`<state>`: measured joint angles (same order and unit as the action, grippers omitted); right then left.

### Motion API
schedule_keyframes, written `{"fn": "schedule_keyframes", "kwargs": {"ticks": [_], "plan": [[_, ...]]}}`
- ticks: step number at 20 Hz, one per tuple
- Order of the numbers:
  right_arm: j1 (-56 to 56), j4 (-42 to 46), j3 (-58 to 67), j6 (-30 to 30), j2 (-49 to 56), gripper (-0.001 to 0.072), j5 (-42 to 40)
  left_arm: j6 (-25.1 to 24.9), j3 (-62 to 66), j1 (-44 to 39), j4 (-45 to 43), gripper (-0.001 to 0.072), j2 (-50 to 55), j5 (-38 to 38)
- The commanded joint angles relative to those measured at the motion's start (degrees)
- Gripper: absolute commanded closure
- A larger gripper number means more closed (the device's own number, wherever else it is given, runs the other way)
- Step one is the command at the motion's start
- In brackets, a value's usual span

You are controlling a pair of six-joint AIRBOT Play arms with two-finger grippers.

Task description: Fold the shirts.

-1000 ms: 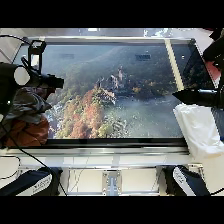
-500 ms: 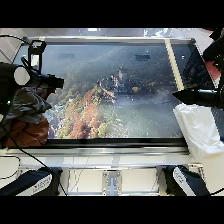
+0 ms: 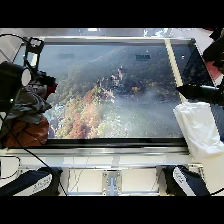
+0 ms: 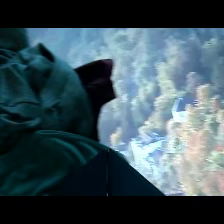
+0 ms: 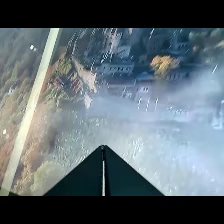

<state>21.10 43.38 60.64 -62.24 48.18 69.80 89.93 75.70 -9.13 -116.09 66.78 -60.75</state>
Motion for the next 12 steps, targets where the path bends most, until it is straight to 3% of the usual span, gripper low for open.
{"fn": "schedule_keyframes", "kwargs": {"ticks": [1,2,3,4,5,6,8,9,11,12], "plan": [[-0.1,-0.3,0.1,0.0,-0.1,0.0694,-3.3,0.1,0.0,4.6,-15.7,0.0683,1.5,4.3],[-0.1,-0.5,0.1,0.0,-0.1,0.0694,-3.4,0.1,0.0,8.0,-15.9,0.056,2.4,5.7],[-0.1,-0.5,0.1,0.0,-0.1,0.0694,-3.4,0.2,0.0,12.0,-15.9,0.0317,3.5,6.4],[-0.1,-0.5,0.1,0.0,-0.1,0.0694,-3.4,2.8,0.0,16.7,-15.9,0.0267,4.5,6.6],[-0.1,-0.5,0.1,0.0,-0.1,0.0694,-3.4,7.3,0.0,21.7,-15.6,0.0266,5.4,7.0],[-0.1,-0.5,0.1,0.0,-0.1,0.0694,-3.4,11.0,0.0,26.8,-14.6,0.0193,6.3,7.8],[-0.1,-1.3,0.1,0.0,-0.1,0.0666,-3.4,14.5,0.0,35.6,-9.8,0.0176,7.9,8.5],[-0.1,-2.1,0.1,-0.2,-0.1,0.0599,-3.4,14.4,0.0,40.0,-4.7,0.0175,9.0,8.5],[-0.1,-4.5,0.1,-0.2,-0.1,0.0347,-3.4,12.2,0.0,47.3,9.1,0.0173,11.2,8.4],[-0.1,-5.7,0.1,-0.2,-0.1,0.0317,-3.6,8.6,0.0,50.4,17.9,0.0173,12.6,8.4]]}}
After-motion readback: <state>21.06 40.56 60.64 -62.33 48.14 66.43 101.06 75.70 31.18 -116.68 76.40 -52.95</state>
